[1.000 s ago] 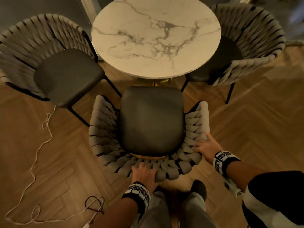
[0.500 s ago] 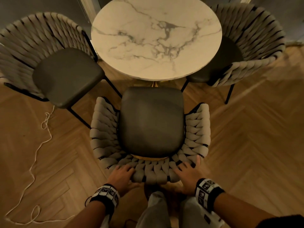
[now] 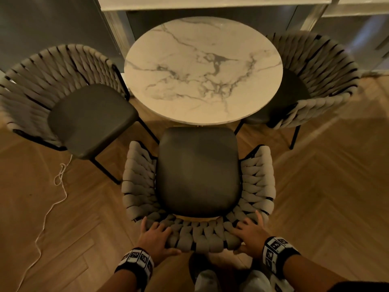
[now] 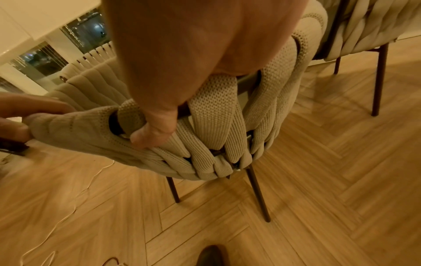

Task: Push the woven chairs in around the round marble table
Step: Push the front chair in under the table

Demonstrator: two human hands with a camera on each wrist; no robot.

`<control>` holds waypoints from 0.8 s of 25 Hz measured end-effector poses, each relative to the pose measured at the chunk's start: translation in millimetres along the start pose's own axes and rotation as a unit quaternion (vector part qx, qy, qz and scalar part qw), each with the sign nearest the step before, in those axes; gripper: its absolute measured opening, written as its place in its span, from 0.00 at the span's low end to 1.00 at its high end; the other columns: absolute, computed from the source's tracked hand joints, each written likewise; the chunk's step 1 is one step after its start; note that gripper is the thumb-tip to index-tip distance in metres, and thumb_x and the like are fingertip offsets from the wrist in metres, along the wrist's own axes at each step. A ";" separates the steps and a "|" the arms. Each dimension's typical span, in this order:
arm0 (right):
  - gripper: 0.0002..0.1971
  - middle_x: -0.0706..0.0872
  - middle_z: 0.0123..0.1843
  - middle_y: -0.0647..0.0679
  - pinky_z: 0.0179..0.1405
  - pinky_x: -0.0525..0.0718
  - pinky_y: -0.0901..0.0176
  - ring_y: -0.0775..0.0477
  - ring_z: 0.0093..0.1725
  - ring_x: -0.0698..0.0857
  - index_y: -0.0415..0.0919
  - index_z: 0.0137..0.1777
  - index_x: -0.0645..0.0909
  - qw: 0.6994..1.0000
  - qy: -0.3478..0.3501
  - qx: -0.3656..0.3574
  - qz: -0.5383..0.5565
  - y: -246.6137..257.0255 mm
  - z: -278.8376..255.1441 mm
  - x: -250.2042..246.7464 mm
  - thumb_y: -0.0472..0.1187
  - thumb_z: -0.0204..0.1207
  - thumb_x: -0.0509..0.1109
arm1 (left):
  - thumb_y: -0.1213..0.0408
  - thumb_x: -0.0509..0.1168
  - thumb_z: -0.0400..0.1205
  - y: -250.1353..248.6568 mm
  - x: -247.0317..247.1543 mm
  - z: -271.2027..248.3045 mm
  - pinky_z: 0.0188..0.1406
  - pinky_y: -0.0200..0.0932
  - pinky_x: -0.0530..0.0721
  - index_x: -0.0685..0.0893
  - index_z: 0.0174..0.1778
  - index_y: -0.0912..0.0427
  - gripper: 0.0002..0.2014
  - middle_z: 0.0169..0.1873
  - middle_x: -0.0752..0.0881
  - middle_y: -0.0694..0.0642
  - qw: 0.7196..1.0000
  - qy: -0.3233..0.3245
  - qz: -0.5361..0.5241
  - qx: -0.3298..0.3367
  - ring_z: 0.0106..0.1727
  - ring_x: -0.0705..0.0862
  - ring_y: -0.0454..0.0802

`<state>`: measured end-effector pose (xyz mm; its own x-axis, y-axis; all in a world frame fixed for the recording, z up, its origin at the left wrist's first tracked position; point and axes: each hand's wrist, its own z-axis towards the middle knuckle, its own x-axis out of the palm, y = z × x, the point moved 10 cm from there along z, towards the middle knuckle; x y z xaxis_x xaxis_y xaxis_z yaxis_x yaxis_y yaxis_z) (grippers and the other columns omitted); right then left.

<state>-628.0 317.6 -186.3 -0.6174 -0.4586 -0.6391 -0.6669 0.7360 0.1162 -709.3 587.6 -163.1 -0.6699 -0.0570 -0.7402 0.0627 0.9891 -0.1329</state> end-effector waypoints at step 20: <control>0.31 0.81 0.71 0.52 0.69 0.58 0.25 0.38 0.74 0.74 0.61 0.64 0.78 0.996 -0.058 0.052 -0.047 -13.6 -18.8 -23.7 0.74 0.63 0.62 | 0.70 0.66 0.83 89.4 39.2 -19.5 0.40 0.68 0.88 0.70 0.65 0.50 0.19 0.67 0.78 0.67 0.528 -0.151 -0.759 -0.349 0.60 0.82 0.76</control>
<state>-612.1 309.2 -158.4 -0.4981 -0.4720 -0.7274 -0.6694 0.7425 -0.0234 -744.4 676.4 -191.1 0.5995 -0.7709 -0.2152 -0.7359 -0.4252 -0.5269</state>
